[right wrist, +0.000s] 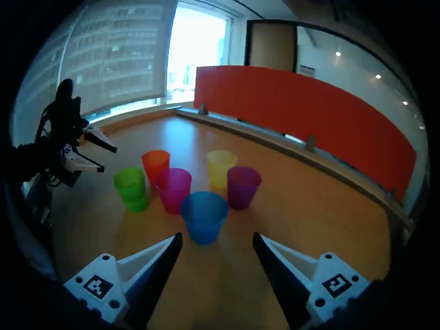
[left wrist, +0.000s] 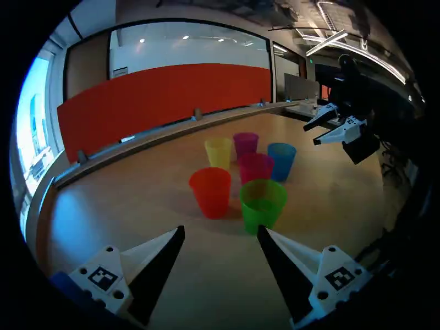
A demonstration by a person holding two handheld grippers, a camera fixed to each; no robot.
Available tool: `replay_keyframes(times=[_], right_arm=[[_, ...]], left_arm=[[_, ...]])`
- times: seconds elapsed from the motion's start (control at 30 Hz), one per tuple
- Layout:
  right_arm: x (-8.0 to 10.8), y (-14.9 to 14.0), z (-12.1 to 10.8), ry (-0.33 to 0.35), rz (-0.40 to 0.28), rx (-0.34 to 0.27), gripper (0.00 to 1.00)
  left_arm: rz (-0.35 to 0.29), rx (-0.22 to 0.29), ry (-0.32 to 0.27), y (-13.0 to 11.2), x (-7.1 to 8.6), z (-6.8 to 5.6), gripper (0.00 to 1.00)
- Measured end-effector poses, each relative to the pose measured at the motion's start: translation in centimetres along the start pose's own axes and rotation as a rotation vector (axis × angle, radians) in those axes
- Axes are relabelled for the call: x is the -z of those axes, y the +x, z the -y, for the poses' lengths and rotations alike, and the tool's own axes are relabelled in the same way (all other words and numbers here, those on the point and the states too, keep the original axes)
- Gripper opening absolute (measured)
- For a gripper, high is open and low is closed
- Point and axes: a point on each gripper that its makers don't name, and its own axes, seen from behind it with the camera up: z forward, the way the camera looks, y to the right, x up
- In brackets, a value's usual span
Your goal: Pour water
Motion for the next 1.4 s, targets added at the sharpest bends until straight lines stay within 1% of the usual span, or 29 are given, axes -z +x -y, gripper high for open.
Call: replay_keyframes(times=[0.07,0.27,0.43,0.57,0.77,0.93,1.17,1.27,1.4], right_arm=[[0.4,0.3,-0.4,-0.034,-0.020,-0.020,0.99],[1.4,1.5,-1.2,-0.114,-0.090,-0.056,0.99],[2.1,2.9,-2.4,-0.191,-0.140,-0.058,0.99],[2.8,4.5,-3.0,-0.249,-0.198,-0.064,0.99],[3.6,6.2,-3.7,-0.303,-0.269,-0.087,0.99],[4.6,7.5,-5.2,-0.386,-0.327,-0.113,0.99],[6.2,8.4,-7.2,-0.493,-0.408,-0.173,0.99],[7.1,8.6,-7.8,-0.532,-0.440,-0.204,0.99],[8.0,8.6,-8.3,-0.573,-0.479,-0.229,0.99]], left_arm=[[-0.023,0.015,0.025,0.5,0.3,0.7,0.98],[-0.101,0.071,0.118,1.8,1.4,3.6,0.98],[-0.157,0.096,0.176,2.8,2.2,5.2,0.98],[-0.197,0.109,0.223,3.5,2.6,6.3,0.98],[-0.240,0.122,0.270,4.6,3.2,7.4,0.98],[-0.286,0.123,0.310,6.0,3.8,8.4,0.98],[-0.348,0.149,0.386,7.4,5.0,9.9,0.98],[-0.372,0.155,0.413,7.8,5.3,10.2,0.98],[-0.398,0.175,0.436,8.3,5.5,10.4,0.98]])
